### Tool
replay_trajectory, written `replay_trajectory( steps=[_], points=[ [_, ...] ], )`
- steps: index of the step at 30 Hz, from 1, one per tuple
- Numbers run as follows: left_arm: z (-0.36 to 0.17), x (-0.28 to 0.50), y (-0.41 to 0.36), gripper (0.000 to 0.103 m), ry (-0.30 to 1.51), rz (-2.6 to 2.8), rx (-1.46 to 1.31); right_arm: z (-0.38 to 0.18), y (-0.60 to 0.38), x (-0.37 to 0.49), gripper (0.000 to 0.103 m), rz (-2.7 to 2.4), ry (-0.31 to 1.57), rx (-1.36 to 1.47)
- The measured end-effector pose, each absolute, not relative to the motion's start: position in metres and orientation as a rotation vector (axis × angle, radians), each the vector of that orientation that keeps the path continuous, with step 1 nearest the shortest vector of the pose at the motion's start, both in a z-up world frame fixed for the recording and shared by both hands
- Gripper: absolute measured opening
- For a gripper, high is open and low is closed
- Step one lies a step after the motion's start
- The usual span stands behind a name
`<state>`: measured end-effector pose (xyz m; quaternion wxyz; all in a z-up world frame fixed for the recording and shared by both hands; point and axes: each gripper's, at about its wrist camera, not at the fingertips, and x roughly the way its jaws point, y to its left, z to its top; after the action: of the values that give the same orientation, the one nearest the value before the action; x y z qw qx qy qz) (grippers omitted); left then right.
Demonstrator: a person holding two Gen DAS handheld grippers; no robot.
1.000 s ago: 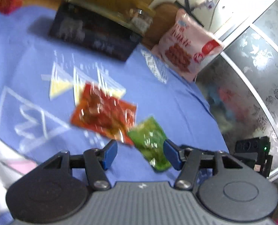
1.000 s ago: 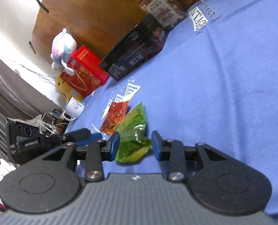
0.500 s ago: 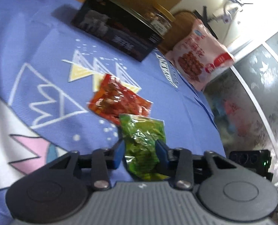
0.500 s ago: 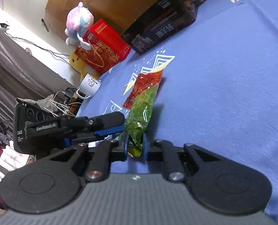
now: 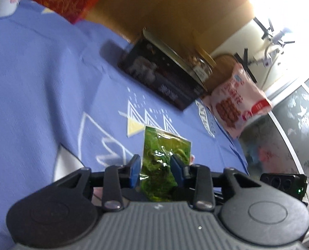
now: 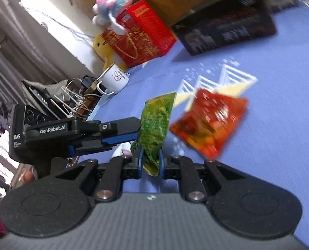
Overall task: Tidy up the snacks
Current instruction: 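Pinch the green jelly bag between both grippers and lift it, then lower the green jelly bag into the black tin and open the grippers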
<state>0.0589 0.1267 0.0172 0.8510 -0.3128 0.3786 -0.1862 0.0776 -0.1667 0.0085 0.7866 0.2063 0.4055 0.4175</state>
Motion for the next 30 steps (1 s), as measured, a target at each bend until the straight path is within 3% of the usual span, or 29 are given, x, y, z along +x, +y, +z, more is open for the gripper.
replay_trajectory(
  steps=[16,30],
  points=[
    [0.032,0.112,0.146,0.032,0.731,-0.328,-0.632,0.024,-0.132,0.13,0.018,0.904,0.836,0.359],
    [0.1,0.237,0.088,0.036,0.581,-0.449,-0.505,0.086,-0.165,0.213,0.019,0.759,0.575,0.259]
  ],
)
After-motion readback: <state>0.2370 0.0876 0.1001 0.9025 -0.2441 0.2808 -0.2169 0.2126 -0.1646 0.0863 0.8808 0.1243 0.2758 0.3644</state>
